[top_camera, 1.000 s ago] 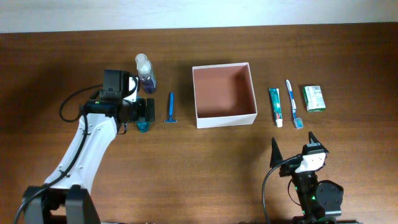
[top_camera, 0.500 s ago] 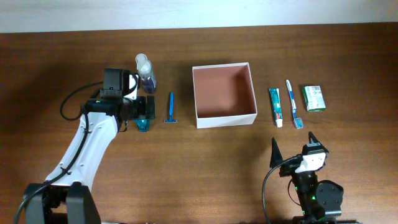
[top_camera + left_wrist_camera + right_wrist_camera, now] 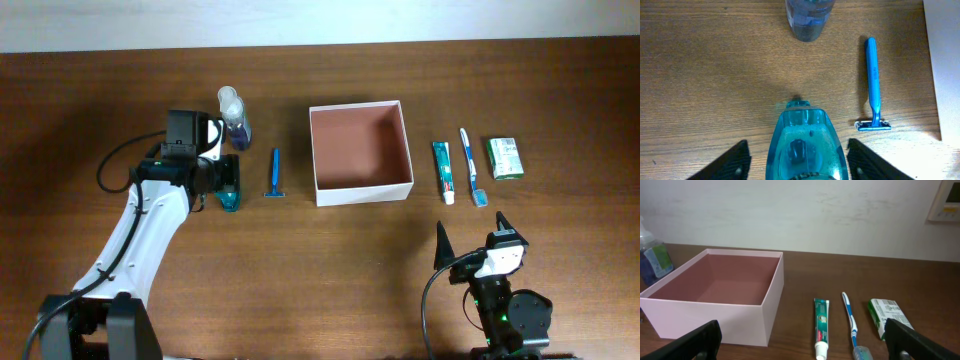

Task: Pack container
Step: 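Lower the left gripper around the Listerine bottle and close it, then lift the Listerine bottle and carry it over the pink box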

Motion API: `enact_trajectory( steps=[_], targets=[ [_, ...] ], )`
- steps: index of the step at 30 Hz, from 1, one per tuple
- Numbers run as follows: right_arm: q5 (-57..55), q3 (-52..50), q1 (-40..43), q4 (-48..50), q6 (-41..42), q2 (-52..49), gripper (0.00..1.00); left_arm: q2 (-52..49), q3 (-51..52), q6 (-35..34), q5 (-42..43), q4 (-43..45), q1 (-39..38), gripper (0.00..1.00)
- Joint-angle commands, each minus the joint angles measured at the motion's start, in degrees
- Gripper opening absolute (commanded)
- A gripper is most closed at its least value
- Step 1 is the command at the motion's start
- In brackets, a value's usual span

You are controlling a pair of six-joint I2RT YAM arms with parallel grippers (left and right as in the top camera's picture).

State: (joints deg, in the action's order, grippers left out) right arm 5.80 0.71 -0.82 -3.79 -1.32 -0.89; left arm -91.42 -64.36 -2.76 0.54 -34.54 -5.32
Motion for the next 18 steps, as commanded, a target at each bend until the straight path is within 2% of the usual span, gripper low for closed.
enact_trajectory(
  steps=[1, 13, 18],
  targets=[
    [-0.7, -0.4, 0.1, -0.2, 0.3, 0.7, 0.99, -0.6, -1.2, 0.2, -0.5, -0.4, 0.1, 0.57],
    [-0.7, -0.4, 0.1, -0.2, 0.3, 0.7, 0.98, -0.5, -1.4, 0.2, -0.3, -1.2, 0.1, 0.31],
    [-0.7, -0.4, 0.1, -0.2, 0.3, 0.7, 0.99, 0.9, -4.4, 0.2, 0.8, -3.8, 0.1, 0.28]
  ],
)
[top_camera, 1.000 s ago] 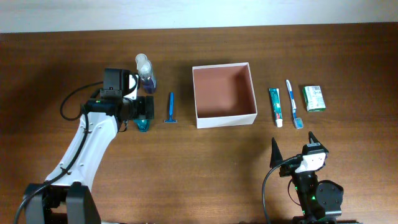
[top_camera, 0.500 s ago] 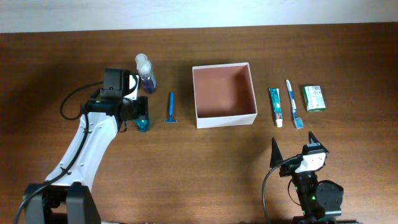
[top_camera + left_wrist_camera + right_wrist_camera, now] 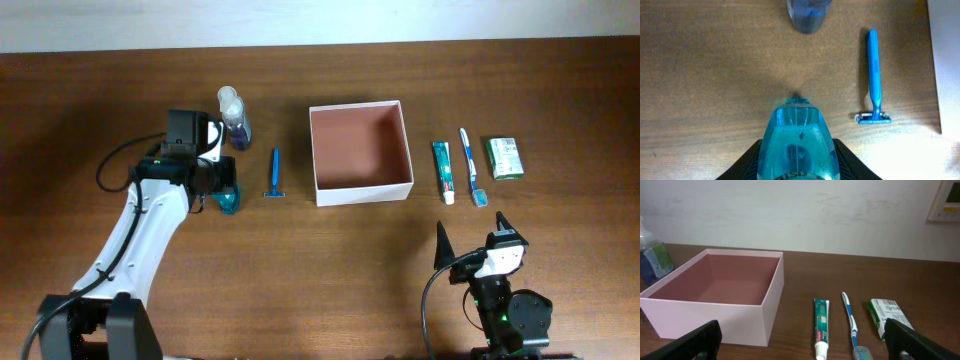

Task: Pack container
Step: 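Lift the Listerine bottle and carry it over the pink box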

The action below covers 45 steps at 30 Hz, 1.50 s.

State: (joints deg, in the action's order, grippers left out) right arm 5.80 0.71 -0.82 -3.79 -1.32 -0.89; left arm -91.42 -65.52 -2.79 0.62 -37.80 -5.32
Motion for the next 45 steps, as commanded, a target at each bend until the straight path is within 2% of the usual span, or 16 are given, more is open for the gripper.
enact_trajectory(
  steps=[1, 6, 12, 17, 23, 29, 34, 45],
  targets=[
    [-0.7, -0.4, 0.1, -0.2, 0.3, 0.7, 0.99, 1.3, -4.1, 0.2, 0.7, -1.2, 0.0, 0.28],
    [-0.7, -0.4, 0.1, -0.2, 0.3, 0.7, 0.99, 4.3, -9.8, 0.2, 0.7, -3.9, -2.4, 0.28],
    [-0.7, -0.4, 0.1, -0.2, 0.3, 0.7, 0.98, 7.6, -17.4, 0.2, 0.6, -3.2, -10.3, 0.28],
    [-0.7, -0.4, 0.1, -0.2, 0.3, 0.7, 0.98, 7.9, -21.1, 0.2, -0.4, 1.7, -18.4, 0.28],
    [-0.7, -0.4, 0.1, -0.2, 0.3, 0.7, 0.99, 6.8, -21.1, 0.2, -8.8, 9.0, -24.6, 0.28],
    [-0.7, -0.4, 0.1, -0.2, 0.3, 0.7, 0.99, 1.7, -21.1, -0.6, -9.0, 15.4, -25.1, 0.28],
    [-0.7, -0.4, 0.1, -0.2, 0.3, 0.7, 0.99, -4.0, -21.1, -0.6, -4.8, 21.3, -25.1, 0.28],
    [-0.7, -0.4, 0.1, -0.2, 0.3, 0.7, 0.99, -11.7, -21.1, -1.9, -4.3, 22.1, -25.7, 0.28]
  ],
)
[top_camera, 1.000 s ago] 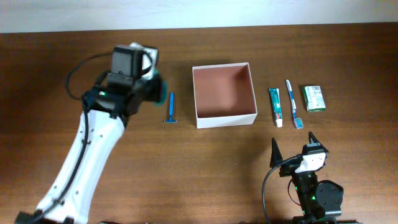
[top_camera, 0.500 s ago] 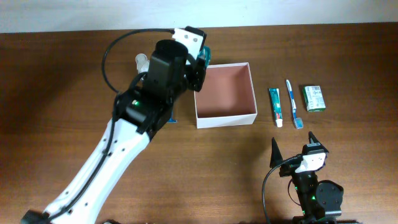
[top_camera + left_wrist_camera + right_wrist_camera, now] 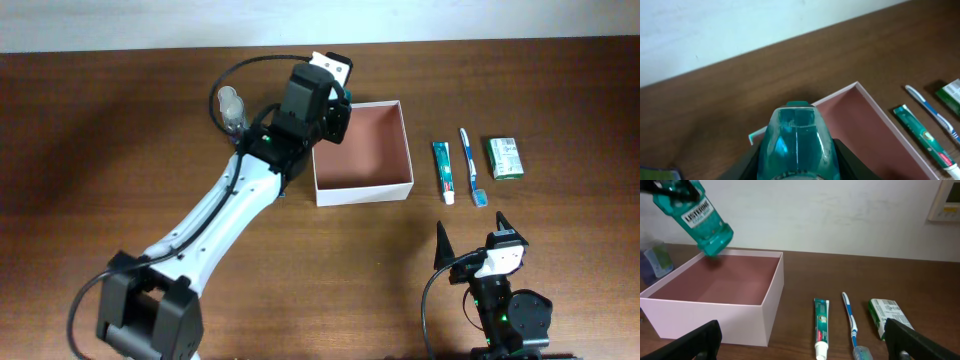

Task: Pack container
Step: 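Lift the Listerine bottle and carry it over the pink box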

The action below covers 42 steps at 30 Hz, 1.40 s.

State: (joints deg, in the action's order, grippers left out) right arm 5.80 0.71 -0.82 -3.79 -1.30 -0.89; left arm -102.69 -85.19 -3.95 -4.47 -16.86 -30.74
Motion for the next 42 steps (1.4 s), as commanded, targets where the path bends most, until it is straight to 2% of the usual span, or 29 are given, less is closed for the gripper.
enact_trajectory(
  steps=[1, 16, 21, 27, 31, 42],
  targets=[
    [-0.7, -0.4, 0.1, -0.2, 0.3, 0.7, 0.99, -0.7, -1.4, -0.7, 0.8, 1.2, -0.2, 0.28],
    [-0.7, -0.4, 0.1, -0.2, 0.3, 0.7, 0.99, -4.7, -1.4, -0.8, 0.1, 0.1, -0.2, 0.29],
    [-0.7, -0.4, 0.1, -0.2, 0.3, 0.7, 0.99, -5.8, -1.4, -3.4, -3.1, -1.0, -0.2, 0.29],
    [-0.7, -0.4, 0.1, -0.2, 0.3, 0.7, 0.99, -5.9, -1.4, -3.6, -3.4, -1.0, -0.2, 0.29],
    [-0.7, -0.4, 0.1, -0.2, 0.3, 0.7, 0.98, -5.9, -1.4, -7.0, -5.7, -2.4, -0.2, 0.29],
    [-0.7, -0.4, 0.1, -0.2, 0.3, 0.7, 0.99, -6.2, -1.2, -7.2, -5.9, -3.5, -0.2, 0.29]
  ],
)
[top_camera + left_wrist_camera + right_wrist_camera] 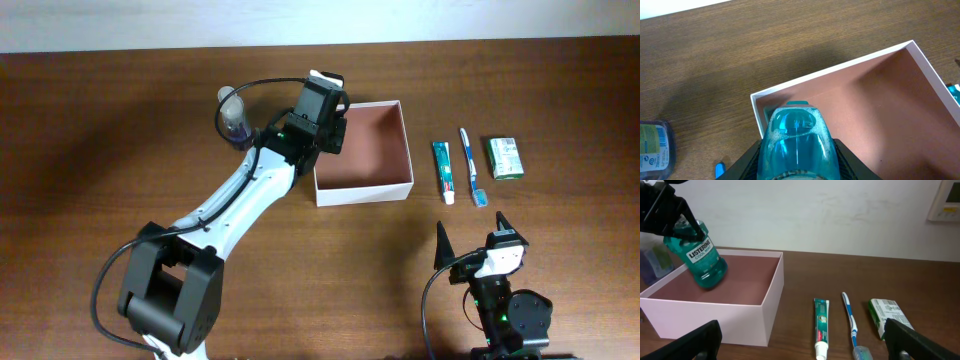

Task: Pack container
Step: 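Lift the Listerine bottle and carry it over the pink box, then lower the bottle into the box's left corner and open the gripper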

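Note:
A teal mouthwash bottle (797,140) hangs tilted in the left end of the open pink box (832,67), its base below the rim in the right wrist view (701,255). My left gripper (798,164) is shut on the bottle, above the box's left end (322,115). Right of the box (365,192) lie a toothpaste tube (443,172), a toothbrush (472,166) and a green soap packet (505,157). My right gripper (475,245) stands open near the front edge, apart from them all.
A small clear bottle with dark blue liquid (233,112) stands left of the box. Only the tip of a blue razor (718,170) shows beside the box's left wall; the left arm hides it from overhead.
The left gripper has come down with the mouthwash bottle. The bottle was above the box's far-left corner; now its lower end is inside the box. The right arm has not moved.
The left gripper was open around the mouthwash bottle lying on the table left of the razor. Then it was shut on it there. Later it held the bottle in the air over the box's far-left corner, and now the bottle dips into the box.

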Motion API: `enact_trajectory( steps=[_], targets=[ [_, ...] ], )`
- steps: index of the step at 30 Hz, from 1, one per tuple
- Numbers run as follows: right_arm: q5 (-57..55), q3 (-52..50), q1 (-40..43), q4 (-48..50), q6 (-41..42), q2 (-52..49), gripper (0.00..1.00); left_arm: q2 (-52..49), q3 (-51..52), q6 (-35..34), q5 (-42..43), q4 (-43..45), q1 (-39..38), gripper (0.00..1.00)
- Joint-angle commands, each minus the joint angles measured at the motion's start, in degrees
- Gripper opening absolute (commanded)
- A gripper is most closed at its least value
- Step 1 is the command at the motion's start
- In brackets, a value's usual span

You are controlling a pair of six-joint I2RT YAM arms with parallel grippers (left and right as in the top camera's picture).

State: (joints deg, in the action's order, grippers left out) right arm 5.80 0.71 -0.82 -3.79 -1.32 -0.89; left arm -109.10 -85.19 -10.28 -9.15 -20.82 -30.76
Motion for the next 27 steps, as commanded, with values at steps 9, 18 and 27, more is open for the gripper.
enact_trajectory(
  steps=[9, 18, 27],
  targets=[
    [-0.7, -0.4, 0.1, -0.2, 0.3, 0.7, 0.99, -0.1, -1.2, -1.9, -1.2, 0.0, -0.2, 0.29],
    [-0.7, -0.4, 0.1, -0.2, 0.3, 0.7, 0.99, -2.3, -1.2, -1.9, -1.2, -0.3, -0.1, 0.29],
    [-0.7, -0.4, 0.1, -0.2, 0.3, 0.7, 0.99, -2.4, -1.2, -1.9, -1.2, -0.2, -0.2, 0.54]
  ],
)
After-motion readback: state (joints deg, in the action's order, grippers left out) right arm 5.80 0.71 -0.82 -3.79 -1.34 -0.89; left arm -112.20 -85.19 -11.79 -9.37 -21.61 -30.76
